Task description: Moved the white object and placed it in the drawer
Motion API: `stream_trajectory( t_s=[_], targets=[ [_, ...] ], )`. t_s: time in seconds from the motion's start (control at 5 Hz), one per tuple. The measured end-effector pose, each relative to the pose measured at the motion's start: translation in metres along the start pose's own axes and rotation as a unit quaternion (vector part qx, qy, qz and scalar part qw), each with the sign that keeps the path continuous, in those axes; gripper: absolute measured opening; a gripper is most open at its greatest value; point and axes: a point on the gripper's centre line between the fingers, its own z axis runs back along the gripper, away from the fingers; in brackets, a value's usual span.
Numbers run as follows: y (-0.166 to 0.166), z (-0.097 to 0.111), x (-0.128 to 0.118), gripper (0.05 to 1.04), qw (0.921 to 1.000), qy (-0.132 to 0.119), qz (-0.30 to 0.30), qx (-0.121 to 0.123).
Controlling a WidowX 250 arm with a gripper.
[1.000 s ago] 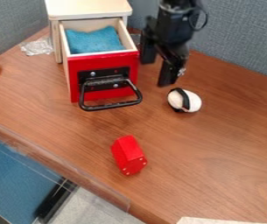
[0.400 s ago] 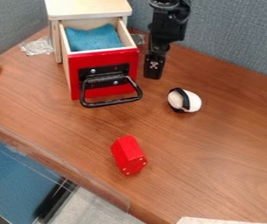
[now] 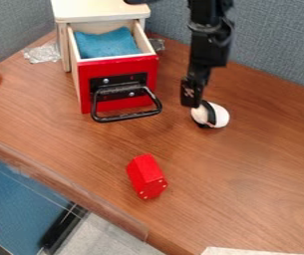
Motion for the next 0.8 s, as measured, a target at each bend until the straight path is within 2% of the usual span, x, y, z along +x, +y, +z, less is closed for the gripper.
stream_trajectory(
  t_s=[0.2,0.4,0.8],
  targets=[
    [-0.001,-0.007,0.009,0.999,0.9999,-0.006,0.01,0.002],
    [0.002,-0.02,0.014,0.998,0.9998,0.002,0.02,0.003],
    [0.008,-0.043,0.011,0.965,0.9991,0.01,0.037,0.02]
  ],
)
